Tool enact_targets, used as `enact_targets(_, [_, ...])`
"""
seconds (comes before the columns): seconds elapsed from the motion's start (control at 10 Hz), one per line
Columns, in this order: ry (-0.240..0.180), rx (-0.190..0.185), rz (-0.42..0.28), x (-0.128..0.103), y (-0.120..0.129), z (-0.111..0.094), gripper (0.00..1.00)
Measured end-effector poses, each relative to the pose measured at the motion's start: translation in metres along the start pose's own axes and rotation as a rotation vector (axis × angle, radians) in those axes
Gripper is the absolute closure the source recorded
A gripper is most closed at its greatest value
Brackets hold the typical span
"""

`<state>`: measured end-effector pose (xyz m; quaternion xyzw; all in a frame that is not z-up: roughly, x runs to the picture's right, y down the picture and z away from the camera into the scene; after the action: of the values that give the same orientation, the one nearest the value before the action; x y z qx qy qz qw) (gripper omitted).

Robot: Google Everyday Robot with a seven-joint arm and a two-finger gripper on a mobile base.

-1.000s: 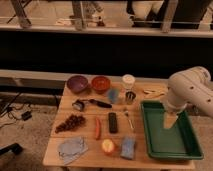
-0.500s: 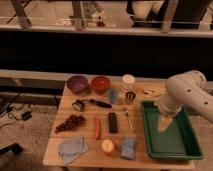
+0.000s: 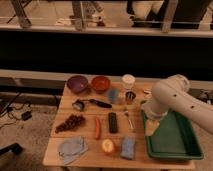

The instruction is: Wipe table surface with towel

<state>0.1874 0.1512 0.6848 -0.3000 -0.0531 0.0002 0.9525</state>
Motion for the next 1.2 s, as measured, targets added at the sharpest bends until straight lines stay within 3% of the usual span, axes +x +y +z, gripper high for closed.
enact_targets(0.7, [-0.061,-0.029,-0.156,-0.104,0.035,0.022,0.20])
enact_targets(1.2, [-0.095,-0.053,-0.230,-0.178,0.059,0.045,0.20])
